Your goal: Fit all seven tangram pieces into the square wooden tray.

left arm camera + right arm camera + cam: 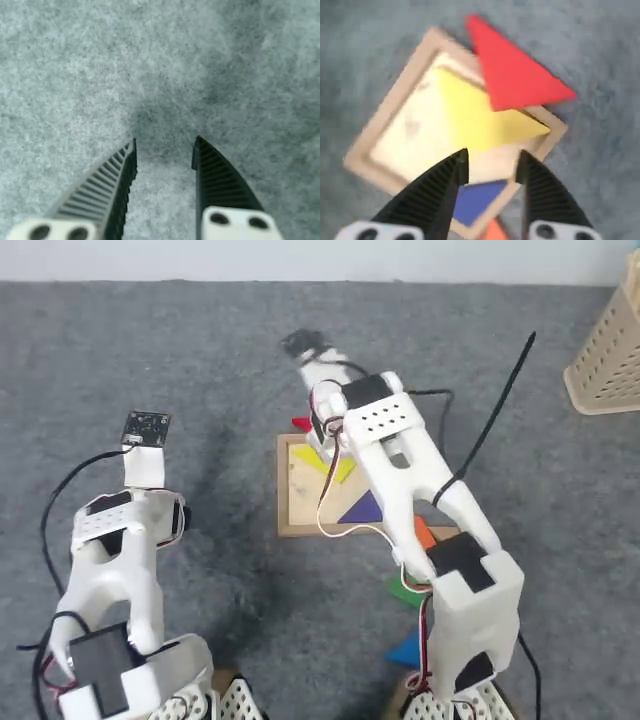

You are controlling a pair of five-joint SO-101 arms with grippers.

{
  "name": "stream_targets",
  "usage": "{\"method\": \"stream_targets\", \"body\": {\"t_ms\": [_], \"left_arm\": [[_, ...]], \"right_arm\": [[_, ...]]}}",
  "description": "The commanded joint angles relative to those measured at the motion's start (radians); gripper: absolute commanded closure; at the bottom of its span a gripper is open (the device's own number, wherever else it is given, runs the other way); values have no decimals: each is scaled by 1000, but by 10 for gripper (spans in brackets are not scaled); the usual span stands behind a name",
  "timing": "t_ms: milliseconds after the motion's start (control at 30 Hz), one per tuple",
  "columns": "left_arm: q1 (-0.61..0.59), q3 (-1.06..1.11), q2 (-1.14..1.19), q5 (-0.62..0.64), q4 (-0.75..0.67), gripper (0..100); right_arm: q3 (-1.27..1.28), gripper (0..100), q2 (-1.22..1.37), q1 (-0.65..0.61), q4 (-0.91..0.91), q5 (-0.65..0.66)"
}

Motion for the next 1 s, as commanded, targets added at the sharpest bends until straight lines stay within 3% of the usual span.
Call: {"method": "stream_targets", "body": {"t_ms": [0, 67, 300, 633, 733, 867, 967], "left_arm": [[2, 2, -46, -11, -18, 822], [2, 2, -46, -11, -18, 822], [3, 2, -46, -11, -18, 822], [3, 2, -46, -11, -18, 822], [3, 2, -46, -11, -17, 822], [3, 2, -46, -11, -17, 822], [3, 2, -46, -11, -17, 822]], "right_arm": [[-5, 773, -73, -13, 15, 347], [28, 748, -73, -13, -10, 443], [199, 713, -73, -15, -262, 539], [311, 715, -71, -13, -556, 549], [327, 761, -71, -13, -599, 571], [384, 858, -71, -13, -638, 726], [423, 908, -71, -13, -682, 758]]}}
